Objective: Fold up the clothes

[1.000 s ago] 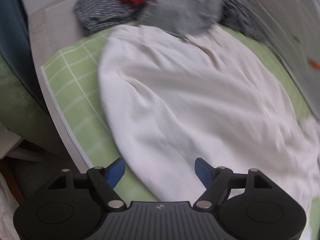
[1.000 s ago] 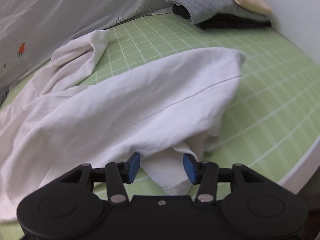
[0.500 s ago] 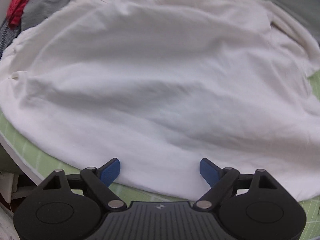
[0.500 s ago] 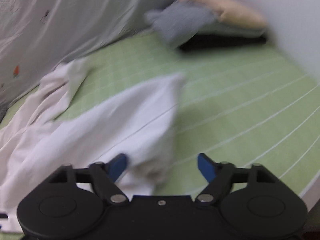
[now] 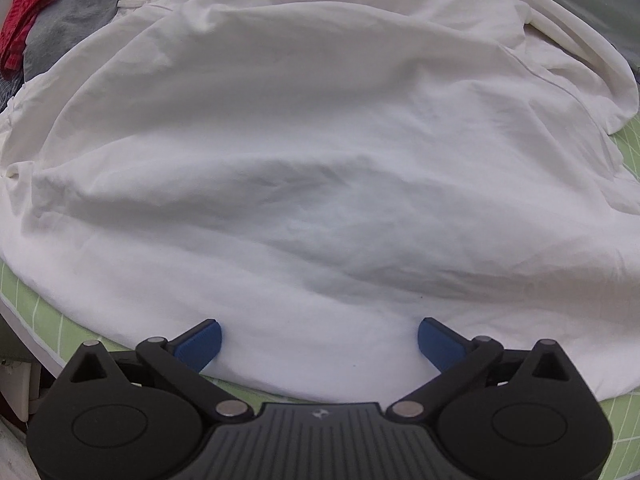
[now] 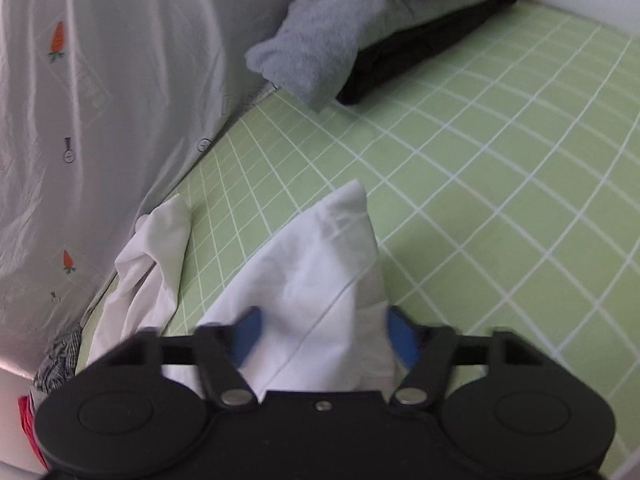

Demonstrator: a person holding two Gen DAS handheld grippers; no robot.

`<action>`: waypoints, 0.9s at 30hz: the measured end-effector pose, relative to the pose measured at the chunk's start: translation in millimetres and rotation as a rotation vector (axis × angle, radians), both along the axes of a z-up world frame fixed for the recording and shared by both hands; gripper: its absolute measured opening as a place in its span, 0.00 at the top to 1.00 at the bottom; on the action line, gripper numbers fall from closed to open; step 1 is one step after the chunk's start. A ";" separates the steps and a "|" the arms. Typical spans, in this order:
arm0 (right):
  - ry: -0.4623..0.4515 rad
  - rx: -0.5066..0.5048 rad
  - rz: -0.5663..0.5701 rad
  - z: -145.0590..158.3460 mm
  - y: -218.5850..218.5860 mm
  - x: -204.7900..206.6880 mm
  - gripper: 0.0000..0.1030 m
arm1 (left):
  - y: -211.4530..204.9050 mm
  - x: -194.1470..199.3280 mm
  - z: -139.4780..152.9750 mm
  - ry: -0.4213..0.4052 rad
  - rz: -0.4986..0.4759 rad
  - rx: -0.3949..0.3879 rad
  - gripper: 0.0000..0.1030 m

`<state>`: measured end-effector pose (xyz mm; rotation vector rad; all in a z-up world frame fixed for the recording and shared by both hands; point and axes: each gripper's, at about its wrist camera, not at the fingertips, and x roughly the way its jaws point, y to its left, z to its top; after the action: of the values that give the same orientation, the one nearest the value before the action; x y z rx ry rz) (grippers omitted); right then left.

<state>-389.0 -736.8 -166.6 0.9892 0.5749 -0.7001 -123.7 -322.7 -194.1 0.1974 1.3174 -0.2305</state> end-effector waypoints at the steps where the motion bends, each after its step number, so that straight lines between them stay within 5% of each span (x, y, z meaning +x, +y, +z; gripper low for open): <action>1: -0.001 0.004 0.001 -0.6 -0.5 4.1 0.67 | 0.7 -0.6 -0.1 -0.006 -0.004 -0.001 0.00; 3: -0.008 -0.021 0.008 3.1 1.7 11.0 0.87 | 2.1 -1.3 -0.2 -0.016 -0.012 -0.004 0.00; 5: -0.019 -0.052 -0.005 10.3 4.4 17.9 0.95 | 3.8 -1.6 -0.5 -0.025 -0.021 -0.006 0.00; 10: -0.109 -0.125 0.004 41.2 11.1 37.5 0.97 | 8.9 -7.8 -1.9 -0.036 -0.035 -0.008 0.00; 16: -0.346 -0.277 0.067 118.5 51.8 26.7 0.97 | 8.5 -11.1 -2.3 -0.051 -0.043 -0.011 0.00; 20: -0.137 -0.387 0.075 106.4 82.9 10.5 0.97 | 4.2 -28.4 -6.4 -0.077 -0.047 -0.018 0.00; 24: 0.133 -0.226 0.043 36.3 83.1 -23.5 0.97 | 16.1 -35.7 -7.2 -0.085 -0.057 -0.022 0.00; 27: 0.148 -0.083 -0.031 4.7 85.3 -57.4 0.97 | 17.0 -37.2 -7.6 -0.084 -0.055 -0.022 0.00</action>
<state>-446.4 -651.5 -161.9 0.8757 0.6561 -0.8235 -160.9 -305.7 -201.7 0.2225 1.2270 -0.2800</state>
